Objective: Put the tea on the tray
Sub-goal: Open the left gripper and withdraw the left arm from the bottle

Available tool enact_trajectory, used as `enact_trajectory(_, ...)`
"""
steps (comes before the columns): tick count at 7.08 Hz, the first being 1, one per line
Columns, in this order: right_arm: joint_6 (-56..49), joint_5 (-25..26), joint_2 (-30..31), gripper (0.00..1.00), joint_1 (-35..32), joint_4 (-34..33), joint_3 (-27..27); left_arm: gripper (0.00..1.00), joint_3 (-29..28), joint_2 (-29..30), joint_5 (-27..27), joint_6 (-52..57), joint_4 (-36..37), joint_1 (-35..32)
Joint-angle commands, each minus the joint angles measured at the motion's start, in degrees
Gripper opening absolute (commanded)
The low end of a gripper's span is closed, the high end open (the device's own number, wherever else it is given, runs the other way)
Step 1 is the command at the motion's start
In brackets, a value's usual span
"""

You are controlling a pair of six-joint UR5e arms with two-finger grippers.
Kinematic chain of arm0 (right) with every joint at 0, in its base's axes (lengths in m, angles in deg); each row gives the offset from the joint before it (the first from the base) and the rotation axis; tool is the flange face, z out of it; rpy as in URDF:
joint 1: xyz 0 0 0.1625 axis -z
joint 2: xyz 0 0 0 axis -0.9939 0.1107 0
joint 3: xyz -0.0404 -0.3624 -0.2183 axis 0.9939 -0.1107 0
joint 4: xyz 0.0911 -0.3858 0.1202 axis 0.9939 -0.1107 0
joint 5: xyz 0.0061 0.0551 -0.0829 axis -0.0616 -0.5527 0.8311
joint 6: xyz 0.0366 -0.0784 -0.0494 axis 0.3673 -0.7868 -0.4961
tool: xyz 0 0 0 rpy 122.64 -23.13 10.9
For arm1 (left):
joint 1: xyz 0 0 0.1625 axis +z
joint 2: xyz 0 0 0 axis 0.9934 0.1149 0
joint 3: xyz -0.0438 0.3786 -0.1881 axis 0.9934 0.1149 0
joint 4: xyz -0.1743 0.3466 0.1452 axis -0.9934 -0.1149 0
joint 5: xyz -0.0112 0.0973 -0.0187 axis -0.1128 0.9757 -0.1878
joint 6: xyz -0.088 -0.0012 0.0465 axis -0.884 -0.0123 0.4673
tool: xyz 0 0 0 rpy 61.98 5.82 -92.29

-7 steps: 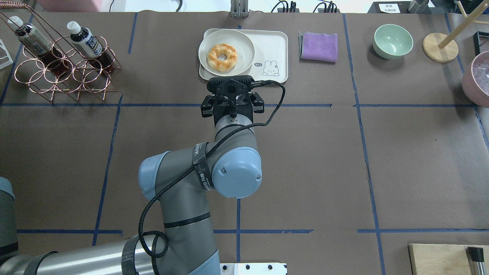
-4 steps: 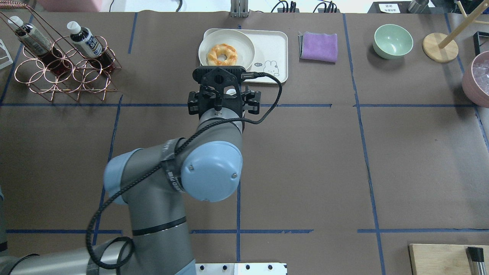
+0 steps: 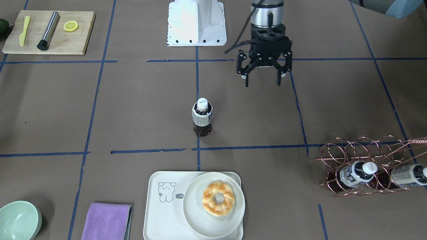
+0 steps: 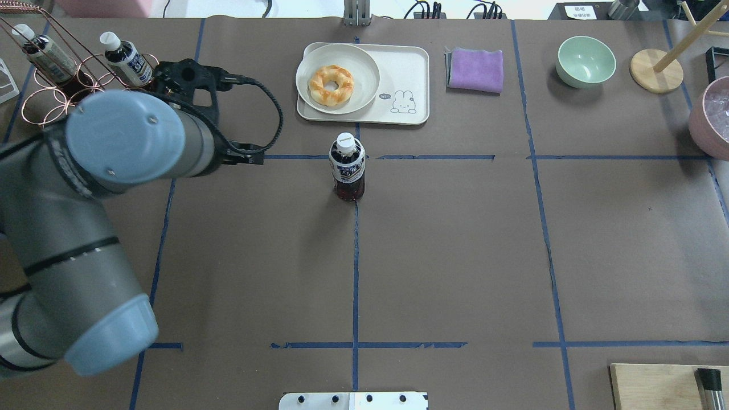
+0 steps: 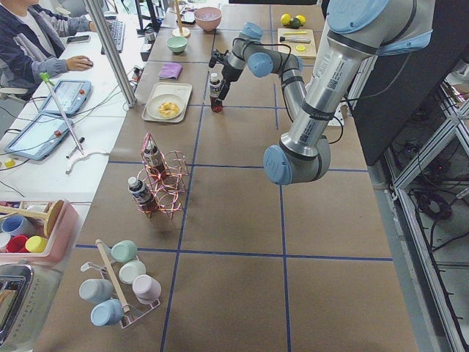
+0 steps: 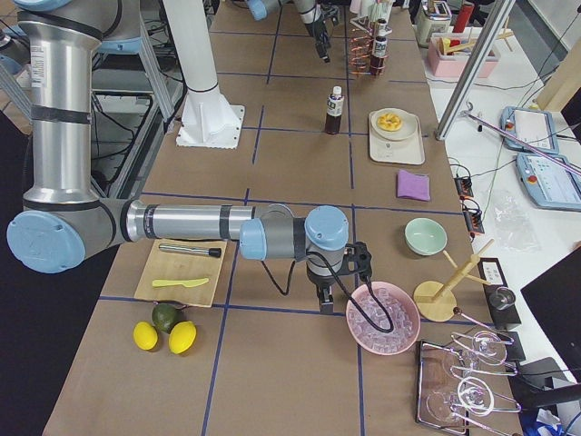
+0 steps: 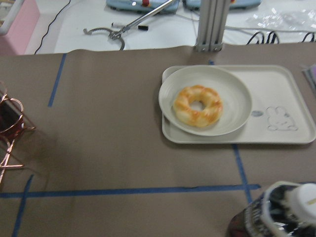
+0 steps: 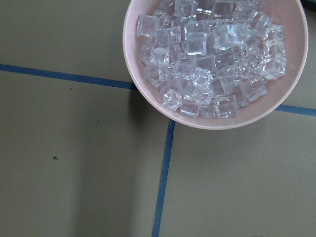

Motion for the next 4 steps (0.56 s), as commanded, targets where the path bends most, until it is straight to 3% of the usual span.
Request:
enact_trajectory(1, 0.0, -0.1, -0.1, 1.0, 0.0, 0.0, 0.5, 1.0, 0.3, -5.5, -20.1, 27.1, 12.2, -16.3)
enact_trajectory(2, -0.3, -0.3, -0.8, 1.0, 0.2, -0.3, 2.1, 1.0, 0.3, -11.8, -23.5, 42.0, 13.1, -24.2)
enact_trajectory(3, -0.2, -0.6, -1.3, 1.0, 0.5, -0.2, 2.4, 1.0, -0.6, -17.0, -27.0, 49.2, 12.6, -31.2)
enact_trajectory(4, 0.0, -1.3, -1.3, 1.0, 1.6, 0.0, 2.6, 1.0, -2.7, -21.3, -27.2, 53.4, 11.9, -36.0)
